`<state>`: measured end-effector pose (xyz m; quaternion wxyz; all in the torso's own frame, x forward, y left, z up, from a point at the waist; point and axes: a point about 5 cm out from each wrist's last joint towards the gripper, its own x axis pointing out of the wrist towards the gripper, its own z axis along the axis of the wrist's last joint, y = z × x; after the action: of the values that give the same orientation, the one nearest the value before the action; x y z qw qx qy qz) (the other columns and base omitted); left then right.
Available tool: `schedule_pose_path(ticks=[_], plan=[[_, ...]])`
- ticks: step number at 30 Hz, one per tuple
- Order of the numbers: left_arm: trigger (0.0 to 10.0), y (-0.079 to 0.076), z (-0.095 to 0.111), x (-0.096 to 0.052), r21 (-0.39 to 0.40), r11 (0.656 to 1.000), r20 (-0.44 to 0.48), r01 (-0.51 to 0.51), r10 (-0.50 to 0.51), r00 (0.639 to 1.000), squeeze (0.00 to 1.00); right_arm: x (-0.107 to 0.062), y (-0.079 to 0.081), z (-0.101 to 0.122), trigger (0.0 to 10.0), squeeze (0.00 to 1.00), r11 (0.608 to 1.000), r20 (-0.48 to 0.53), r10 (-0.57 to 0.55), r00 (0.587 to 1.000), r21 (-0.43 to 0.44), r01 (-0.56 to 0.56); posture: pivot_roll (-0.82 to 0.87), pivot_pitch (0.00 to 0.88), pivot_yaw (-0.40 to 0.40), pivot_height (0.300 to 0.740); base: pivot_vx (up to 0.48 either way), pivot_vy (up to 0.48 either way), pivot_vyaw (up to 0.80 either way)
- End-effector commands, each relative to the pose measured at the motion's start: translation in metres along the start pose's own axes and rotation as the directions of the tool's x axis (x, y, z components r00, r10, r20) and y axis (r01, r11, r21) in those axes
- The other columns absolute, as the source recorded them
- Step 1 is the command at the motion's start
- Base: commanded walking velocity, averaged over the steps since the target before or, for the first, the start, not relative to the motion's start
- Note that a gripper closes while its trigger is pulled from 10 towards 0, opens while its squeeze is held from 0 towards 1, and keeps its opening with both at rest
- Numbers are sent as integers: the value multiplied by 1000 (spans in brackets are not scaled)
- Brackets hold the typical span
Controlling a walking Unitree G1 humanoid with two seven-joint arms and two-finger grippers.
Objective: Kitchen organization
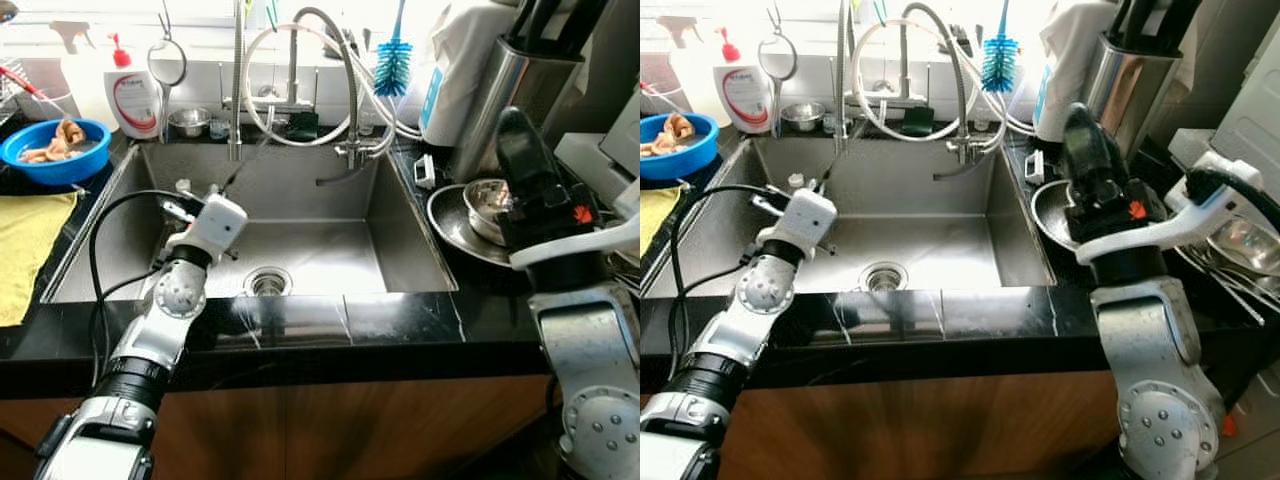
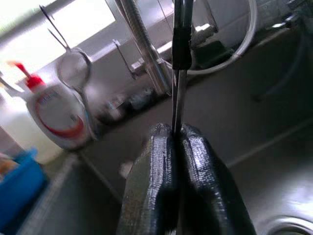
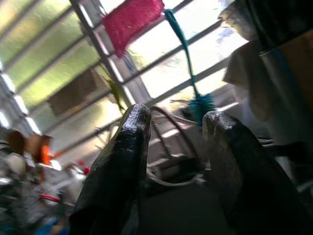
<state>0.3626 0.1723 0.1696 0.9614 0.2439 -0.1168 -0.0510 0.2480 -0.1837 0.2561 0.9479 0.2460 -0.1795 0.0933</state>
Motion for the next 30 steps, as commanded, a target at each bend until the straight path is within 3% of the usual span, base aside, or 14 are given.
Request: schedule_pose_path(ticks=[1, 6, 7, 8, 9, 10, 14, 16, 22, 23, 24, 25, 30], plan=[[10000, 6, -3, 2, -96, 995, -32, 19, -23, 999, 0, -5, -21, -1, 10000, 0, 976, -12, -134, 991, -173, 130, 46, 0, -49, 740, 0, 0, 0], [10000, 10, -5, 2, -149, 988, -45, 29, -37, 998, 0, -11, -36, 1, 10000, 0, 939, -3, -210, 978, -281, 200, 47, 0, -49, 740, 0, 0, 0], [10000, 13, -6, 3, -189, 981, -51, 38, -48, 998, 0, -16, -44, 0, 10000, 0, 907, -5, -249, 968, -353, 231, 44, 0, -48, 740, 0, 0, 0], [10000, 13, -6, 3, -189, 981, -51, 38, -48, 998, 0, -16, -44, 0, 10000, 0, 907, -5, -249, 968, -353, 231, 44, 0, -48, 740, 0, 0, 0], [10000, 19, -9, 3, -238, 970, -60, 50, -66, 996, 0, -31, -63, -9, 10000, 0, 849, -43, -317, 947, -458, 263, 44, 0, -48, 740, 0, 0, 0], [10000, 22, -11, 3, -251, 967, -72, 47, -68, 995, 0, -41, -72, -17, 10000, 0, 826, -75, -350, 934, -494, 270, 45, 0, -48, 740, 0, 0, 0], [10000, 21, -13, 2, -248, 967, -75, 58, -79, 994, 0, -46, -78, -23, 10000, 0, 798, -98, -364, 926, -545, 256, 45, 0, -47, 740, 0, 0, 0], [10000, 16, -15, -1, -248, 966, -72, 71, -92, 993, 0, -58, -97, -33, 10000, 0, 745, -102, -427, 898, -603, 286, 42, 0, -46, 740, 0, 0, 0], [10000, 13, -14, -1, -257, 964, -60, 67, -85, 995, 0, -63, -99, -45, 10000, 0, 734, -122, -410, 904, -632, 248, 43, 0, -45, 740, 0, 0, 0], [10000, 13, -14, -1, -267, 962, -59, 59, -78, 995, 408, -63, -98, -48, 10000, 0, 742, -117, -399, 909, -624, 245, 44, 0, -46, 740, 0, 0, 0], [10000, 13, -14, -1, -271, 961, -59, 57, -76, 995, 408, -63, -98, -48, 10000, 0, 745, -115, -395, 912, -620, 244, 44, 0, -46, 740, 0, 0, 0], [10000, 13, -14, -1, -272, 961, -60, 57, -76, 995, 1000, -63, -98, -49, 10000, 0, 746, -109, -396, 912, -617, 251, 44, 0, -46, 740, 0, 0, 0], [10000, 13, -15, -1, -276, 960, -61, 52, -72, 996, 1000, -68, -102, -55, 10000, 0, 727, -99, -403, 910, -638, 253, 46, 0, -46, 740, 0, 0, 0]])
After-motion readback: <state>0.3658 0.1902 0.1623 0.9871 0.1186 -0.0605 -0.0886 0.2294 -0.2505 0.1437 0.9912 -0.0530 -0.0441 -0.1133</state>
